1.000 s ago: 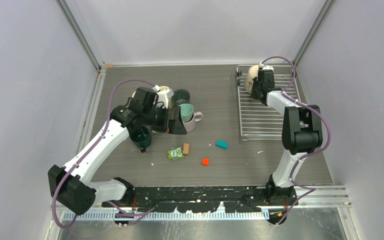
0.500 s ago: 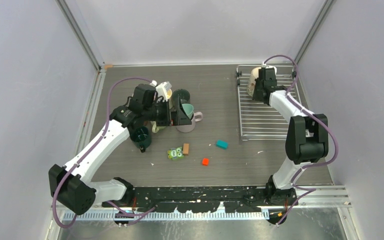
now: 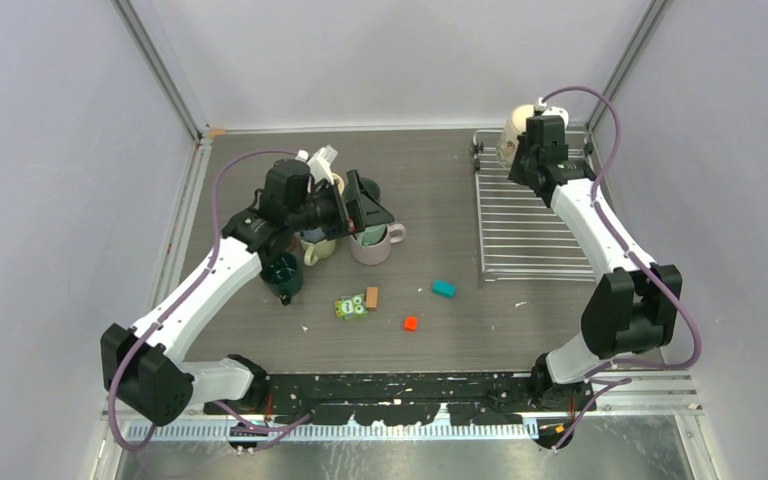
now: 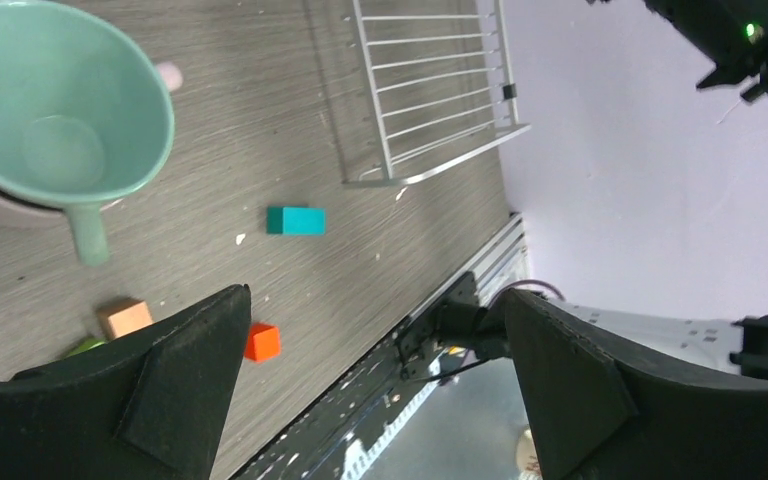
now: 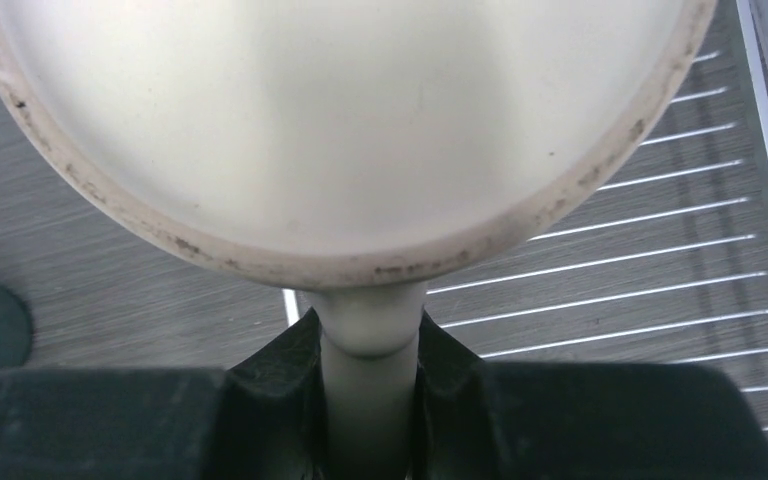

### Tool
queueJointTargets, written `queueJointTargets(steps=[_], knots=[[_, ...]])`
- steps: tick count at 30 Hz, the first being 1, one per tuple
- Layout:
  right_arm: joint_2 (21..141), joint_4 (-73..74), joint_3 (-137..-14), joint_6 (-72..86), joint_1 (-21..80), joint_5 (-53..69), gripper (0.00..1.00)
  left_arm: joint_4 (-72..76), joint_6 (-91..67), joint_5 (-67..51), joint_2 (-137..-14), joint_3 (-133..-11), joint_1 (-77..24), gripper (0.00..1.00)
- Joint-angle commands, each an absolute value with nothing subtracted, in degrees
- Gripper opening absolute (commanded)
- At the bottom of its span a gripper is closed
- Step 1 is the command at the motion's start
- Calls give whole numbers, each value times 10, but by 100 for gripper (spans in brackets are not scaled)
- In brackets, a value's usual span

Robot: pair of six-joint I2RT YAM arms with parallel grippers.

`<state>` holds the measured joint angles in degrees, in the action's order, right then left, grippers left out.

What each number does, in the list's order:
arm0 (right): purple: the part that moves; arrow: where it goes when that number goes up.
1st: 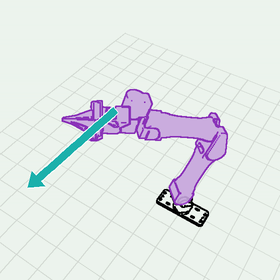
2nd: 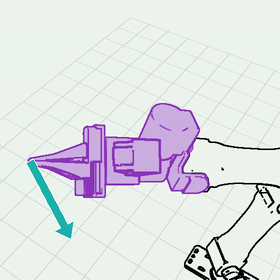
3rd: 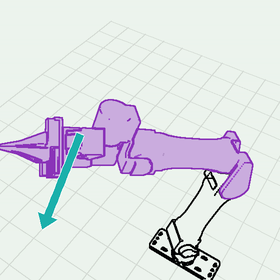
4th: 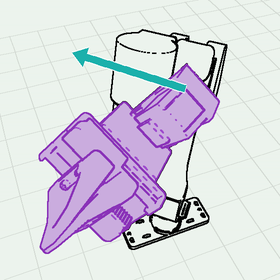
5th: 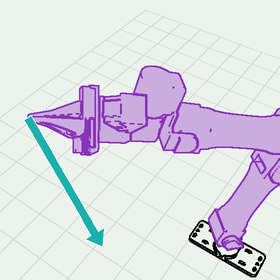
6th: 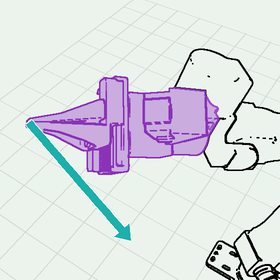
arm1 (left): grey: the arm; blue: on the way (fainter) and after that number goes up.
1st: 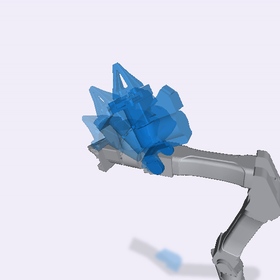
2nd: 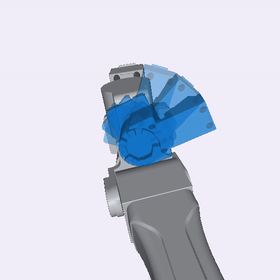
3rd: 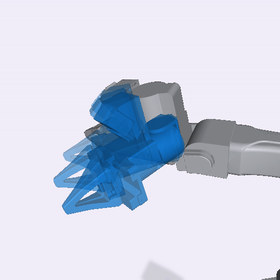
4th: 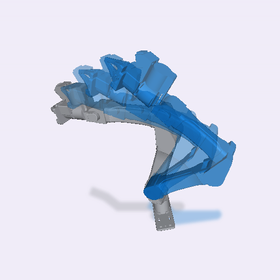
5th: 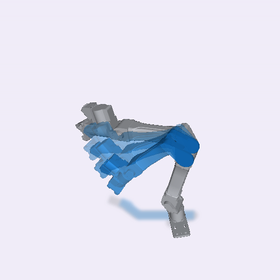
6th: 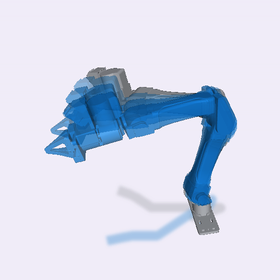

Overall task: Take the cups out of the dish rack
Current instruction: Unload the cup from the dish rack, then place the cup at the center of the board.

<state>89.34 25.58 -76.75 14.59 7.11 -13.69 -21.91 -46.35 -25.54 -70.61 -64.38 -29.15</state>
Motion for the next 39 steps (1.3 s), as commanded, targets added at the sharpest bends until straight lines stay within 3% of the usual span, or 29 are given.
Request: queueJointTargets(steps=[1, 20, 33, 39], knots=[[812, 217, -835, 163, 96, -141, 1, -137, -512, -260, -731, -670, -293, 100], [764, 263, -894, 262, 234, -17, 1, 119, -687, -314, -887, -755, -268, 100], [793, 204, -911, 355, 243, 94, 1, 240, -781, -334, -952, -781, -234, 99], [807, 182, -915, 378, 243, 125, 1, 350, -858, -348, -982, -786, -229, 94]])
